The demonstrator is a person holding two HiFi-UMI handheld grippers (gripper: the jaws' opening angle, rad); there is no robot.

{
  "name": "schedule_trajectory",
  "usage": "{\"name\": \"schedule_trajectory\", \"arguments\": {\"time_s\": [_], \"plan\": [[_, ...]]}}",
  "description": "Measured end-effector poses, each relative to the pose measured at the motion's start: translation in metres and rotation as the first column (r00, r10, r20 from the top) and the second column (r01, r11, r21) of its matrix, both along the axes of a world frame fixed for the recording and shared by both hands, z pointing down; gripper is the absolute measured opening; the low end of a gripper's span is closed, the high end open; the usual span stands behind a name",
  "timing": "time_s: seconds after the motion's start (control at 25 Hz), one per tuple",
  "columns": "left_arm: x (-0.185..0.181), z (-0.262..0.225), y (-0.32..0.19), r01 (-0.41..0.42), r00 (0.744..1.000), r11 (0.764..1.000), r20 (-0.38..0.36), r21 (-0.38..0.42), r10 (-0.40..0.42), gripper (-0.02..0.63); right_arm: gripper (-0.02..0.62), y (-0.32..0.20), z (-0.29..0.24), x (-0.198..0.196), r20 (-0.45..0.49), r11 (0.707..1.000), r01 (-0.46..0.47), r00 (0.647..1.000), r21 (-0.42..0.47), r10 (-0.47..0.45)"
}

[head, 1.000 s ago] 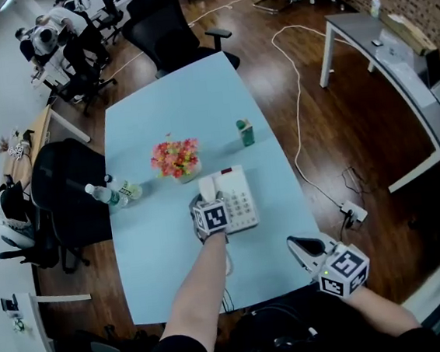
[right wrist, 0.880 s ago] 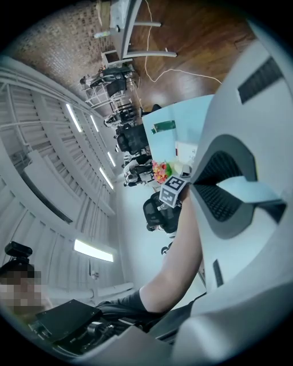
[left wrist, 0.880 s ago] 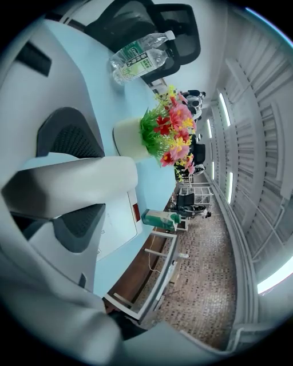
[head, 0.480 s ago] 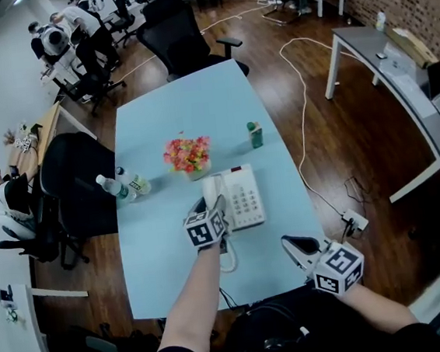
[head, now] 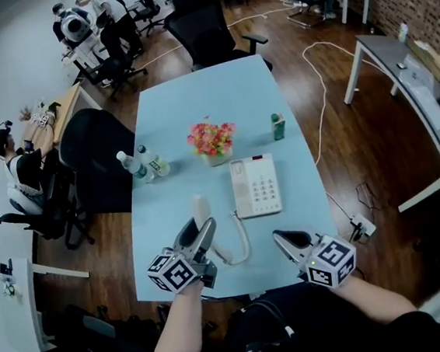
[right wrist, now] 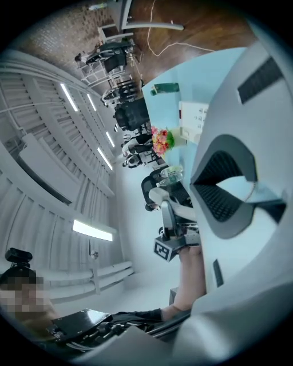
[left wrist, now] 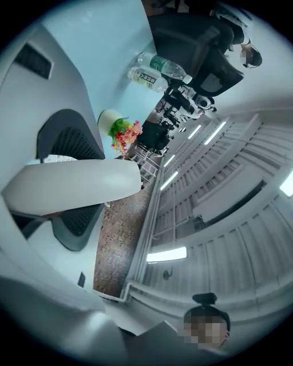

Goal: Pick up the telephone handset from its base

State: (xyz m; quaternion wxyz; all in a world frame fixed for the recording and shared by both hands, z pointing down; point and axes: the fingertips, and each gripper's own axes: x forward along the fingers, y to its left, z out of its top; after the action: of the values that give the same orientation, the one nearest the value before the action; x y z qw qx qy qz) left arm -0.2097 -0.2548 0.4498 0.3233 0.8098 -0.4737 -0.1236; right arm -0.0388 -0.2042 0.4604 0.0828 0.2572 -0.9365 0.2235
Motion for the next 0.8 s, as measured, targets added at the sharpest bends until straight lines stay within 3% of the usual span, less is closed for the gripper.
{"name": "schedule_trajectory", "arguments": {"time_s": [0.24,0.4,0.6,0.8], "plan": [[-0.054,-0.067,0.051,0.114,0.973,0.983,-0.218,0.142,-0.081,0.232,0.015,0.004,0.003,-0.016,-0.016,0.999,0.050,0.999,-0.003,-0.050],[-0.080,-0.087,0.060,0.166,0.946,0.968,-0.309,0.187,-0.103,0.232,0.015,0.008,0.003,-0.023,-0.023,0.996,0.083,0.996,0.008,-0.083],[-0.085,-0.098,0.061,0.185,0.927,0.958,-0.363,0.221,-0.095,0.232,0.014,0.013,0.003,-0.027,-0.055,0.993,0.112,0.992,0.040,-0.110],[-0.064,-0.102,0.056,0.142,0.936,0.963,-0.349,0.228,-0.055,0.232,0.012,0.014,0.003,-0.021,-0.071,0.995,0.094,0.993,0.044,-0.091]]}}
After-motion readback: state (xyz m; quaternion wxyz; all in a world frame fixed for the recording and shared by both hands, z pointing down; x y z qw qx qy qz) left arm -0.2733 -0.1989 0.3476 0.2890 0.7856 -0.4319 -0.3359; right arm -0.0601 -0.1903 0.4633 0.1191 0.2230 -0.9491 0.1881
